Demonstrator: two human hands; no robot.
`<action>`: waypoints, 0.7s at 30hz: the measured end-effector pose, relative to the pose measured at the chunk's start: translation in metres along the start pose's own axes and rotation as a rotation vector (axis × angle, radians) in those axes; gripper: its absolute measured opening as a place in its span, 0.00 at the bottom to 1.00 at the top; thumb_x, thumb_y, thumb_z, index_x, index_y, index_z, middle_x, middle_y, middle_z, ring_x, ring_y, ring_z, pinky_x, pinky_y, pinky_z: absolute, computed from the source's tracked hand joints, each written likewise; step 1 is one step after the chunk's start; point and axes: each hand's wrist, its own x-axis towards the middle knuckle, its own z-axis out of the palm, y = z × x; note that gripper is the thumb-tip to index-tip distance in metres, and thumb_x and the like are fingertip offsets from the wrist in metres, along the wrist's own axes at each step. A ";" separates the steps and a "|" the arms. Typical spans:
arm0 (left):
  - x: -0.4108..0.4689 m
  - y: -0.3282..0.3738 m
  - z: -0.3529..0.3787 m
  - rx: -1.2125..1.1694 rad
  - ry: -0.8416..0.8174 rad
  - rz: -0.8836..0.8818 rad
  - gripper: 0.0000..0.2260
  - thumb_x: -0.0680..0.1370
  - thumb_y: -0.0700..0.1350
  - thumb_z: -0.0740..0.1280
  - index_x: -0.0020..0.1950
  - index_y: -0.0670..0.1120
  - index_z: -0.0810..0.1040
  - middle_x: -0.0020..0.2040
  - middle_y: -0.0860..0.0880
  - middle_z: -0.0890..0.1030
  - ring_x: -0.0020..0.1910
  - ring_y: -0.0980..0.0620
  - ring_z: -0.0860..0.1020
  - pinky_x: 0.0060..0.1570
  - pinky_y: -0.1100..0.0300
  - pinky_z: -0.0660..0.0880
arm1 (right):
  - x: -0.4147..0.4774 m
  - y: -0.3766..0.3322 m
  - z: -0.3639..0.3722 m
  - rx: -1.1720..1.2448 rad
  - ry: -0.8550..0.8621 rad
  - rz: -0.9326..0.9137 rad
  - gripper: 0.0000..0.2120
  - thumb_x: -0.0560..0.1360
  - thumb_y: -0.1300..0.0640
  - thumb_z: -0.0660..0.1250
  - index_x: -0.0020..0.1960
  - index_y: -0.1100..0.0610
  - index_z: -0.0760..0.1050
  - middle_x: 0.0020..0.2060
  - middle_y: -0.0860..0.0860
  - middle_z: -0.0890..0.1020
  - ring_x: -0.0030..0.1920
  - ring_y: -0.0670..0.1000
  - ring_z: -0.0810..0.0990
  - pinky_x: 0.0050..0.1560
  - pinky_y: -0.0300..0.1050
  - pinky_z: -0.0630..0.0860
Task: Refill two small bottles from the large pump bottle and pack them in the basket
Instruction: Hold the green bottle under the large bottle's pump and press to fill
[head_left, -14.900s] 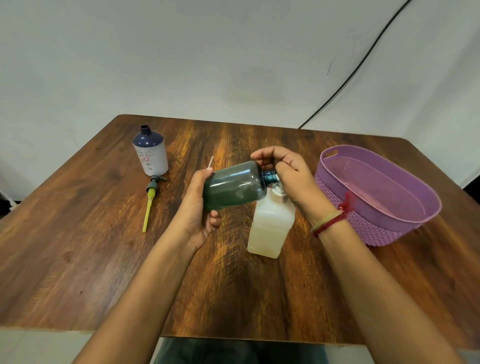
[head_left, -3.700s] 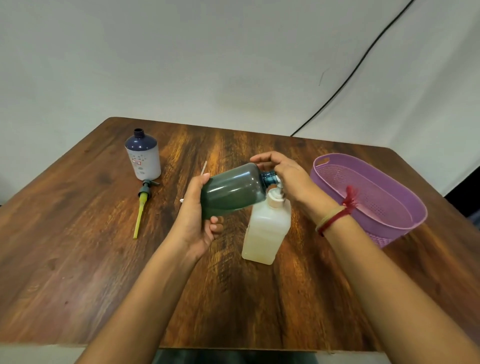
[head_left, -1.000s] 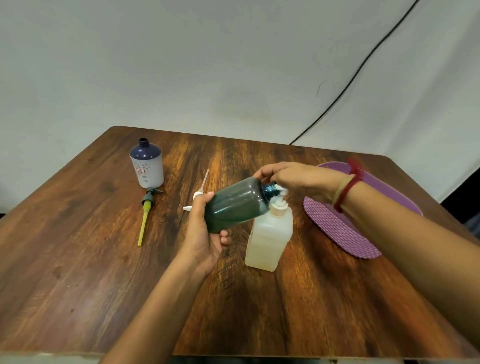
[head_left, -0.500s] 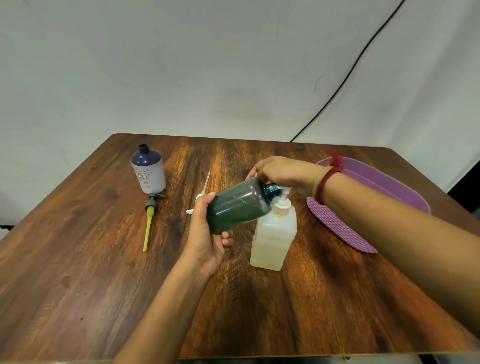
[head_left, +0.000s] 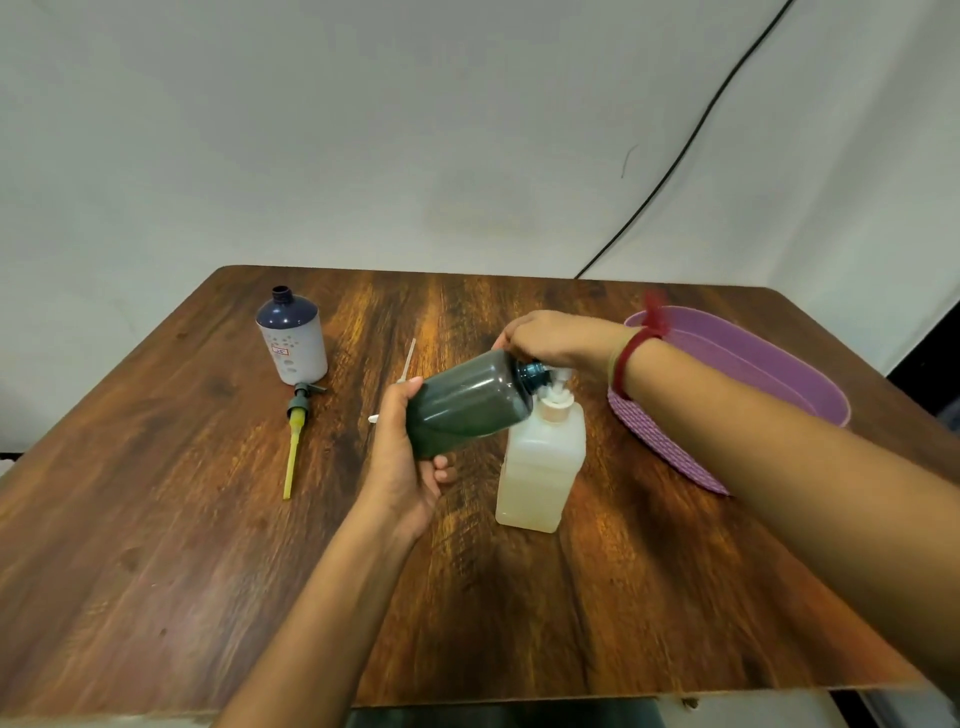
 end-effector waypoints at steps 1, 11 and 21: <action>-0.001 0.000 0.000 -0.007 -0.003 0.000 0.16 0.76 0.56 0.61 0.51 0.45 0.76 0.34 0.48 0.78 0.21 0.58 0.66 0.17 0.69 0.63 | 0.001 -0.001 -0.001 -0.014 -0.008 0.007 0.16 0.80 0.64 0.52 0.59 0.62 0.77 0.56 0.60 0.79 0.53 0.56 0.79 0.61 0.51 0.74; -0.004 -0.001 -0.001 0.001 0.010 -0.021 0.16 0.77 0.57 0.60 0.52 0.45 0.75 0.36 0.47 0.77 0.21 0.58 0.65 0.18 0.69 0.63 | -0.004 -0.001 0.002 -0.087 0.001 -0.039 0.16 0.80 0.64 0.52 0.56 0.62 0.77 0.55 0.57 0.79 0.54 0.56 0.78 0.59 0.50 0.75; 0.002 -0.003 -0.004 0.034 0.010 0.004 0.17 0.77 0.57 0.60 0.54 0.44 0.75 0.37 0.48 0.77 0.22 0.58 0.66 0.18 0.69 0.63 | -0.004 0.008 0.007 0.049 0.062 -0.070 0.15 0.80 0.62 0.52 0.52 0.62 0.78 0.46 0.54 0.79 0.51 0.55 0.77 0.50 0.45 0.76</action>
